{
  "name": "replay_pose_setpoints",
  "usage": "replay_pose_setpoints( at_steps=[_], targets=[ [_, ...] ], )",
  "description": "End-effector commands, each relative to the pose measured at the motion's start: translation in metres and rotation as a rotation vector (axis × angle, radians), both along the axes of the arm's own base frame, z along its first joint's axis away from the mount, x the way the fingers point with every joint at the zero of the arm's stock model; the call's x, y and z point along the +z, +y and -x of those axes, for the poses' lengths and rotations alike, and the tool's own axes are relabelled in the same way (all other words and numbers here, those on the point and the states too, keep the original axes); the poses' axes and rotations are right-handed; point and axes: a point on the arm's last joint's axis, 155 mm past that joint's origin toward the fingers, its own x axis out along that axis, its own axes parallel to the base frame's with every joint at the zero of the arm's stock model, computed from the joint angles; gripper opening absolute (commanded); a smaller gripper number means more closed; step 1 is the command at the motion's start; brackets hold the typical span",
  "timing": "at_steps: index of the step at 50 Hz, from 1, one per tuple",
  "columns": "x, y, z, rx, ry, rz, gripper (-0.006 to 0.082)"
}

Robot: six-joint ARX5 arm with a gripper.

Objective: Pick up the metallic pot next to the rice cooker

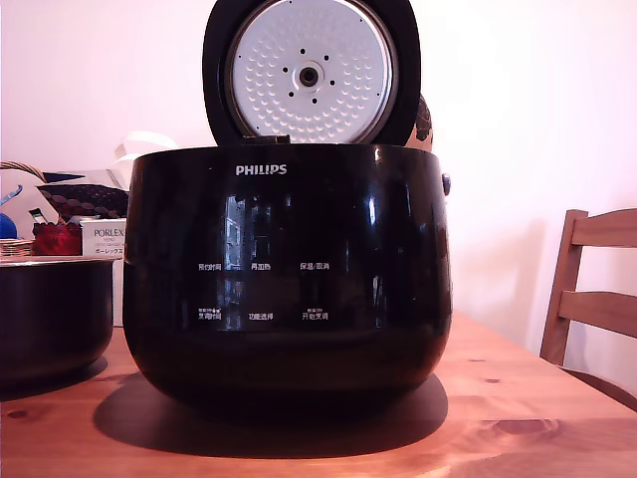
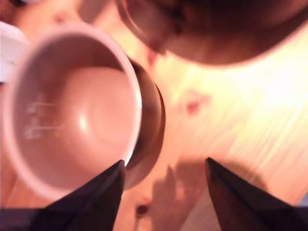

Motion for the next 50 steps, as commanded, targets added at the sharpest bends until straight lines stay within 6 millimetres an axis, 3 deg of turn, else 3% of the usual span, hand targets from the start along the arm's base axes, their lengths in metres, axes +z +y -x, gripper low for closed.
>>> replay_pose_setpoints(
  at_steps=[1,24,40,50],
  targets=[
    [-0.005,0.001,-0.008,-0.032,0.0,-0.037,0.0486],
    [-0.044,0.013,-0.046,-0.086,0.05,-0.159,0.0483],
    [-0.068,0.02,-0.051,-0.08,0.117,-0.175,0.0464],
    [-0.074,0.019,-0.055,-0.081,0.127,-0.164,0.0398]
  ],
)
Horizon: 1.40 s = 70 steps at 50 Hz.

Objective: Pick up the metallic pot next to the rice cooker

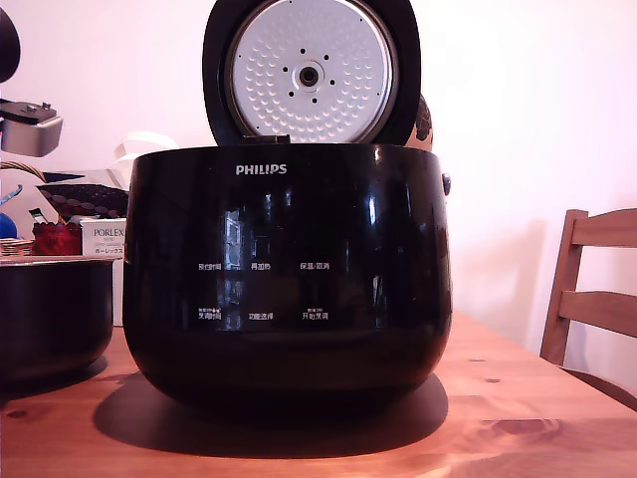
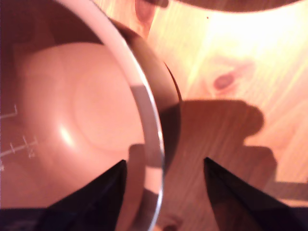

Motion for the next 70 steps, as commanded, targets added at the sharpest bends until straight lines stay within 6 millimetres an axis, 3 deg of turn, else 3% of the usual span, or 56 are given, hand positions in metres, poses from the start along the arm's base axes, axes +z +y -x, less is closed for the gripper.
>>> replay_pose_setpoints(
  at_steps=[1,18,33,49,57,70],
  targets=[
    [-0.007,0.0,-0.001,-0.004,0.023,0.0,0.0398],
    [-0.022,0.001,-0.003,0.0,0.061,-0.004,0.0382],
    [-0.019,0.002,-0.012,0.008,0.023,0.003,-0.0029],
    [-0.016,0.013,-0.011,0.029,0.021,-0.051,-0.0024],
    [0.0,0.016,-0.005,0.032,0.031,-0.066,-0.0024],
    [0.057,0.015,-0.001,0.029,0.029,-0.062,-0.0024]
  ],
)
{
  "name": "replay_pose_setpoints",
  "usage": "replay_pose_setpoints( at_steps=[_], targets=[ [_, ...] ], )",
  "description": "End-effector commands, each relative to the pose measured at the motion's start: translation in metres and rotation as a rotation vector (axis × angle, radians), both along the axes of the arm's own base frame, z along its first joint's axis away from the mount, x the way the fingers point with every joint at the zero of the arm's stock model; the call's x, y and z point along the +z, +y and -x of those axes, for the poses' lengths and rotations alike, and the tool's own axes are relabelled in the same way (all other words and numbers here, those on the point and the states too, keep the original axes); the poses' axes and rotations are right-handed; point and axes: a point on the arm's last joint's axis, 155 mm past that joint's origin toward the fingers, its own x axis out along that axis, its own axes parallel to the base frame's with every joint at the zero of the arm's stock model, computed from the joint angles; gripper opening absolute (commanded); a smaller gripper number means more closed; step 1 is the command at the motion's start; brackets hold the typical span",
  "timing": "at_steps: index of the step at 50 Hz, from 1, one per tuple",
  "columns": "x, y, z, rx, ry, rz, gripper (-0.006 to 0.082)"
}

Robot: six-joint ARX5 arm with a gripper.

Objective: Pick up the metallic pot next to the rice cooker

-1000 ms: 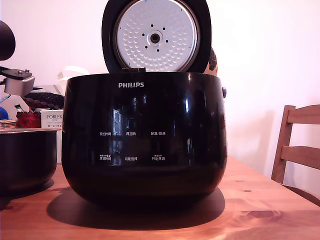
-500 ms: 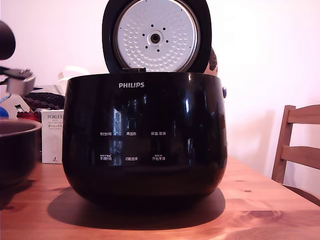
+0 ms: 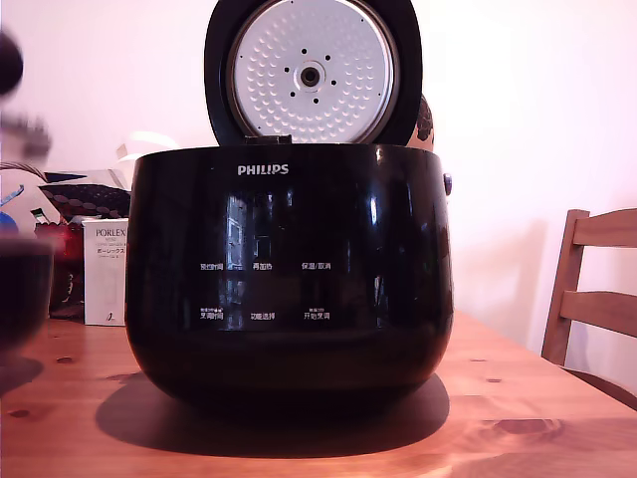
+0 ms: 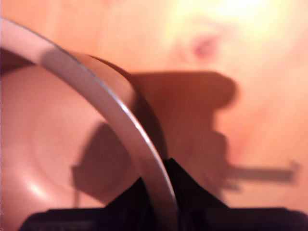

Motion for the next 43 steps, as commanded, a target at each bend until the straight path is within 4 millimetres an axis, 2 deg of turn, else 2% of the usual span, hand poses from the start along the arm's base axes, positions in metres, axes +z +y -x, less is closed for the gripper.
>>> replay_pose_setpoints(
  at_steps=[1,10,24,33,43],
  targets=[
    [0.044,-0.005,-0.019,-0.005,-0.13,0.022,-0.0024],
    [0.088,-0.017,-0.012,0.027,-0.141,0.087,-0.0024],
    [0.145,-0.05,0.0,0.039,-0.166,0.212,-0.0024],
    [0.163,-0.06,0.001,0.019,-0.192,0.234,-0.0024],
    [0.165,-0.063,0.001,0.01,-0.197,0.237,-0.0024]
  ],
)
